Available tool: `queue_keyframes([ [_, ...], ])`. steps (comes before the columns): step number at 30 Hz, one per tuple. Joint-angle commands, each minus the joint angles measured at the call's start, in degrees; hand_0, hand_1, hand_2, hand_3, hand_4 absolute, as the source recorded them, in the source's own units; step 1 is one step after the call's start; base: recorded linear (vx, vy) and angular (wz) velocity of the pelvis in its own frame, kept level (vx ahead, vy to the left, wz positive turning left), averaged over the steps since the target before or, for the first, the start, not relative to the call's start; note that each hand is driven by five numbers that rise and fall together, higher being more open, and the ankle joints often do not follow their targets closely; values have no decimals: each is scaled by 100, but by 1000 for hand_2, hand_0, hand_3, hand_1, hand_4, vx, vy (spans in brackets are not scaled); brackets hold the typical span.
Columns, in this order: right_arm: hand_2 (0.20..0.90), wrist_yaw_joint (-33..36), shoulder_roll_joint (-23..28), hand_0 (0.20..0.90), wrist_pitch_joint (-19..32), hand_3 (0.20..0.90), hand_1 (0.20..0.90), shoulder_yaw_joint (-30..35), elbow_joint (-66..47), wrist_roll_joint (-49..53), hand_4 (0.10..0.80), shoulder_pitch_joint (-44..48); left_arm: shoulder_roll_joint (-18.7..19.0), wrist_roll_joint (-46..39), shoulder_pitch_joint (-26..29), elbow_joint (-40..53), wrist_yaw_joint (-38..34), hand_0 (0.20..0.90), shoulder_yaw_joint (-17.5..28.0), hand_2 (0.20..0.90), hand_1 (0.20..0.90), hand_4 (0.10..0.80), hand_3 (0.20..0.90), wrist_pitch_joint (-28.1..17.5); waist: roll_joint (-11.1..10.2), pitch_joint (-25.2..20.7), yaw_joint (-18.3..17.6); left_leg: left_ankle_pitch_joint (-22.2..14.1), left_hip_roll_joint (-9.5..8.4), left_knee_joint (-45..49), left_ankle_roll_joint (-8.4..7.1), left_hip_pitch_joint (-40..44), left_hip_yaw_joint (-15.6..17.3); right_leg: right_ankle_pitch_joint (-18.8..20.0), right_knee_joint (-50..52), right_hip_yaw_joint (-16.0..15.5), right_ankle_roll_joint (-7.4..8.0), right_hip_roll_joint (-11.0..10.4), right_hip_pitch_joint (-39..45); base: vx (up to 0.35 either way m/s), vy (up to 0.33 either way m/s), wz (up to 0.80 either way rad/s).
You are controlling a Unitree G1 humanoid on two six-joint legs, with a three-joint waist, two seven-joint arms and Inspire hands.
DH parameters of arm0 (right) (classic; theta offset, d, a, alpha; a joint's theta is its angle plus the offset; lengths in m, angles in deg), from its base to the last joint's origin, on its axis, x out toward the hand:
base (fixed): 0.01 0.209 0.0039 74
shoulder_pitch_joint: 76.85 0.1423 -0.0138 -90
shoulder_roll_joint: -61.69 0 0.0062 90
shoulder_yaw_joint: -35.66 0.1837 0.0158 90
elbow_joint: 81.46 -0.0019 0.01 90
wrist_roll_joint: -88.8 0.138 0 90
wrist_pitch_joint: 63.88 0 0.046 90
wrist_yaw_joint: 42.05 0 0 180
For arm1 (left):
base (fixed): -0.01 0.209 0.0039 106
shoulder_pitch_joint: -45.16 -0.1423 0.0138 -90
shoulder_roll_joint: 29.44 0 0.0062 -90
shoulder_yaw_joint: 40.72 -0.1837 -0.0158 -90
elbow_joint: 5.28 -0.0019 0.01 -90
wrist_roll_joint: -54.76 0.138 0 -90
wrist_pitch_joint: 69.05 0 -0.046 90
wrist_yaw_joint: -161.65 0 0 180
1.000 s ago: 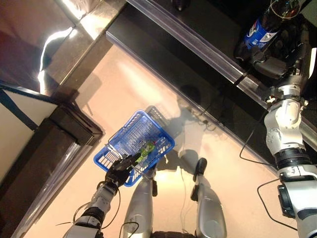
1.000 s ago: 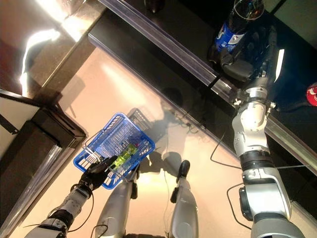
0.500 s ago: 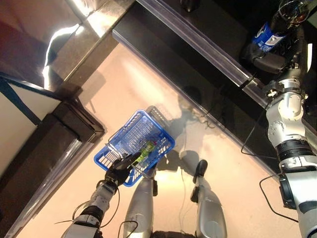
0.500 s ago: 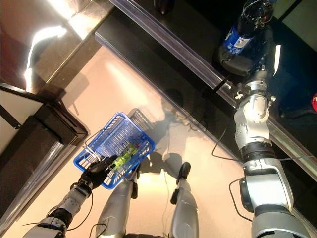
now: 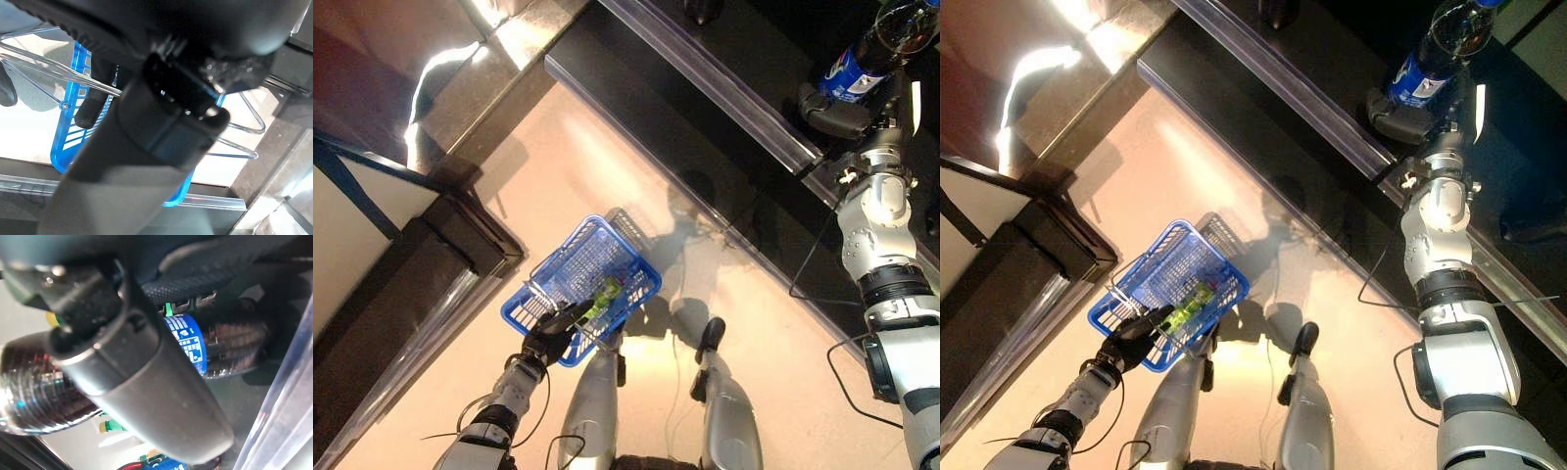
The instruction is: Pick up the drink and place into the basket.
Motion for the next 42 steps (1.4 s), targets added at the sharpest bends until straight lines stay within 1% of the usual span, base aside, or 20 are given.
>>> queue_keyframes([
  [1, 300, -221, 638, 300, 494, 200, 300, -291, -248, 256, 100, 843, 589, 1, -471, 97, 516, 300, -351, 300, 300, 100, 200, -81, 79, -442, 112, -215, 57, -21, -64, 131, -3, -558, 619, -102, 139, -330, 14, 0, 0, 0],
  [7, 300, -298, 612, 300, 463, 200, 300, -267, -149, 347, 100, 894, 593, 63, -491, 56, 537, 300, -345, 300, 300, 100, 200, -51, 98, -520, 139, -237, 53, 44, -78, 140, -4, -560, 639, -149, 122, -360, 55, 12, -8, 5],
  [13, 300, -271, 564, 300, 499, 200, 300, -288, -101, 292, 100, 877, 555, 46, -485, 36, 563, 300, -397, 300, 300, 100, 200, -78, 119, -466, 116, -225, 75, 59, -75, 102, -3, -573, 644, -108, 135, -330, 11, 0, 0, 0],
  [26, 300, -371, 576, 300, 556, 200, 300, -315, -295, 233, 100, 819, 584, 29, -461, 60, 549, 300, -385, 300, 300, 100, 200, -72, 98, -467, 78, -211, 103, 14, -86, 155, 41, -553, 584, -109, 134, -313, 57, 0, 0, 0],
  [30, 300, -468, 541, 300, 556, 200, 300, -340, -501, 150, 100, 741, 586, -14, -489, 89, 574, 300, -379, 300, 300, 100, 200, -99, 101, -479, 53, -189, 111, -91, -92, 248, 63, -550, 510, -103, 132, -274, 139, 0, 0, 0],
  [34, 300, -370, 464, 300, 518, 200, 300, -324, -967, -117, 100, 295, 558, 35, -611, 216, 638, 300, -342, 300, 300, 100, 200, -135, 34, -686, 41, -133, 75, -520, -102, 631, 139, -484, 182, -205, 191, -248, 528, 24, -15, 0],
  [38, 300, -460, 498, 300, 497, 200, 300, -198, -1343, -327, 100, -334, 553, 48, -786, 444, 713, 300, -237, 300, 300, 100, 200, -144, -95, -1076, 19, -98, 63, -879, -130, 1071, 217, -369, -148, -380, 259, -250, 985, 83, -25, 4],
  [39, 300, -461, 487, 300, 493, 200, 300, -181, -1378, -346, 100, -392, 546, 53, -802, 464, 704, 300, -229, 300, 300, 100, 200, -137, -105, -1110, 14, -94, 64, -899, -132, 1107, 222, -361, -163, -386, 264, -246, 1015, 146, -18, 4],
  [40, 300, -468, 462, 300, 419, 200, 300, -86, -1596, -454, 100, -684, 514, 50, -883, 594, 698, 300, -169, 300, 300, 100, 200, -107, -161, -1318, -7, -77, 78, -1005, -144, 1299, 256, -327, -247, -408, 287, -225, 1181, 134, -15, 3],
  [42, 300, -472, 437, 300, 351, 200, 300, -10, -1762, -575, 100, -900, 493, 84, -939, 714, 714, 300, -104, 300, 300, 100, 200, -71, -206, -1469, -18, -68, 91, -1079, -155, 1441, 293, -290, -323, -432, 309, -212, 1309, 123, -16, 1],
])
